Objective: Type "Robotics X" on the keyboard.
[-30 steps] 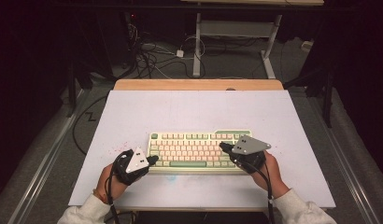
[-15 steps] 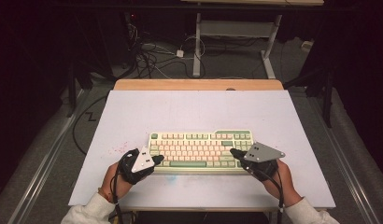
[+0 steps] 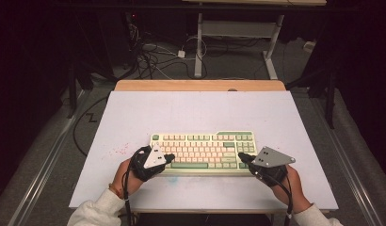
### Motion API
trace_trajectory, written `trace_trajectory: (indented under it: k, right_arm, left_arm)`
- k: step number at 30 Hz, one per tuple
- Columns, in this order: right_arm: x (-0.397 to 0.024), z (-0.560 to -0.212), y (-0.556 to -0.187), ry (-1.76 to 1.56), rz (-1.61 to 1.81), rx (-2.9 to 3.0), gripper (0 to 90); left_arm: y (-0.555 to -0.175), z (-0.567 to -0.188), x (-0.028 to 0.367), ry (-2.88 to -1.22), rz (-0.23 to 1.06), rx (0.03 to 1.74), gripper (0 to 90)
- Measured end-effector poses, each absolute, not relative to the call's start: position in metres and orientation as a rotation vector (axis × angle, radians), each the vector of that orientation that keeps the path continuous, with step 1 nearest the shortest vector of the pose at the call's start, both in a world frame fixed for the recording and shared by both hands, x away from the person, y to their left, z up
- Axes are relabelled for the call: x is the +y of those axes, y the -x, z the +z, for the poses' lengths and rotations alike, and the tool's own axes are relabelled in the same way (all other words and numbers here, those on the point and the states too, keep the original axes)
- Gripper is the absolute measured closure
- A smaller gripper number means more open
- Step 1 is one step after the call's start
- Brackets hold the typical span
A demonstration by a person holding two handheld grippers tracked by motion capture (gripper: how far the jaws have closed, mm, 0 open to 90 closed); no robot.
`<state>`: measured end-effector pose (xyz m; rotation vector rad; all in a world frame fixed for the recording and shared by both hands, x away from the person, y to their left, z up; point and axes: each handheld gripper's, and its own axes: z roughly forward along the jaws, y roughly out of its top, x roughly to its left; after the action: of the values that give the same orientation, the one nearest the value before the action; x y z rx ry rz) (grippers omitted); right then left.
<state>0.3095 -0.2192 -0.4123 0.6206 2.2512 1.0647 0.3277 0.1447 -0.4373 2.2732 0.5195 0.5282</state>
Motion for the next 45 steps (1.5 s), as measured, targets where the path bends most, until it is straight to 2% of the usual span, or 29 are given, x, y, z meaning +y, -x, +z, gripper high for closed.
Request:
trace_trajectory:
  k: [16,36,45]
  right_arm:
    - [-0.219,-0.415,-0.309,-0.611,1.041,2.278,90.0]
    - [-0.218,-0.418,-0.310,-0.613,1.035,2.289,90.0]
    - [-0.219,-0.418,-0.310,-0.614,1.037,2.289,90.0]
  left_arm:
    - [-0.342,-0.448,0.128,-2.317,0.480,0.509,86.8]
    - [-0.348,-0.457,0.120,-2.381,0.496,0.501,86.8]
    - [-0.346,-0.453,0.124,-2.350,0.519,0.503,86.8]
